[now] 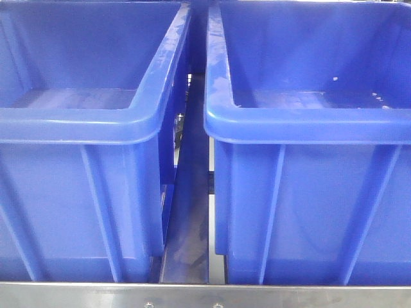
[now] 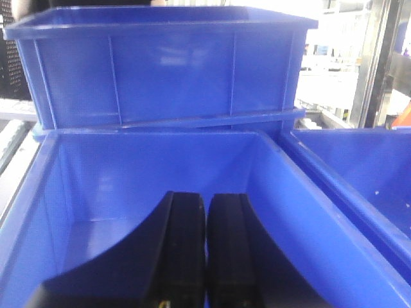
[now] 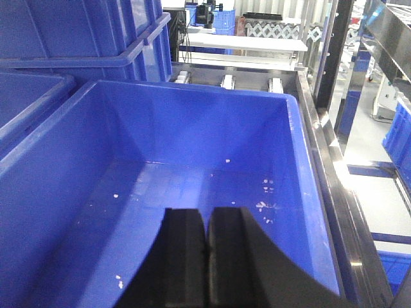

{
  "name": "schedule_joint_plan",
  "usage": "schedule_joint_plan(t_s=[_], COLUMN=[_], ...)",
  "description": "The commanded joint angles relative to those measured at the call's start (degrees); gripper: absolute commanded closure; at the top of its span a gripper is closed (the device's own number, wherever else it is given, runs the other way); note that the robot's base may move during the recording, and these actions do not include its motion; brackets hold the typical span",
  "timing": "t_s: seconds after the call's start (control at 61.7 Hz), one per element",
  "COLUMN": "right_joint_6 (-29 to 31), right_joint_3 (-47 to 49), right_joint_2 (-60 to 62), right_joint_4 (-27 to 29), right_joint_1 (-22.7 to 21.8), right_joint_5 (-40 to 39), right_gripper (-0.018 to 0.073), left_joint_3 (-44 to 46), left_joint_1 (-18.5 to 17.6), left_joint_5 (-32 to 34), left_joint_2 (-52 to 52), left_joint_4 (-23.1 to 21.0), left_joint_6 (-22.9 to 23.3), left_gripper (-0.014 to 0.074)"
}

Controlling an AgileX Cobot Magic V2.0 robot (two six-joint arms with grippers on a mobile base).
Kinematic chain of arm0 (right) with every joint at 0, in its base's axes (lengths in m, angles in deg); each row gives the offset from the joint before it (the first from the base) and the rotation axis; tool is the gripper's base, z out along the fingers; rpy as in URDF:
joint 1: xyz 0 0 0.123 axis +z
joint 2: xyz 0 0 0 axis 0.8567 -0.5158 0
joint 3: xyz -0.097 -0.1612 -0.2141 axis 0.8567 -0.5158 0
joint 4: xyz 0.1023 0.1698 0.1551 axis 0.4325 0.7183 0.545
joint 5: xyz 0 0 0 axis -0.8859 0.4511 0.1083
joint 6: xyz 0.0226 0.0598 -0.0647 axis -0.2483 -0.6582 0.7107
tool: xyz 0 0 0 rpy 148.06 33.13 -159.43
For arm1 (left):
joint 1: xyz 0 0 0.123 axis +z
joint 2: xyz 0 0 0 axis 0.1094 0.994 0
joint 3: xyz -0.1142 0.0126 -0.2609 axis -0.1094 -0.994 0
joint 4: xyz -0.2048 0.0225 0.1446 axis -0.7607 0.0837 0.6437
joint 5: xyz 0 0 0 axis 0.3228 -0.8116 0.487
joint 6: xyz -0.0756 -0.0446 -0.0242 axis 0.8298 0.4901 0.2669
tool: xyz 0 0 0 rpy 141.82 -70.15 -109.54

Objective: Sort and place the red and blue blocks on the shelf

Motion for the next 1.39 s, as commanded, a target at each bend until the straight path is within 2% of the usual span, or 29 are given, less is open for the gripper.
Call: schedule_joint_plan(t_s=[0.0, 1.377], right_joint_6=[0.3, 0.3], right_joint_3=[1.7, 1.7], right_joint_2=[-0.5, -0.5], right_joint_4=[-0.6, -0.6], right_joint_1=[-0.5, -0.5], right_joint_5=[-4.6, -4.6], right_gripper=[0.0510, 0.0510], left_joint_3=[1.7, 1.7], left_joint_1=[-0.1, -0.1], left_joint_5=[5.3, 5.3], left_joint_2=[0.0, 0.0], left_joint_4=[-0.1, -0.1], left_joint_6=[0.7, 0.7], left_gripper=[0.0471, 0.0471])
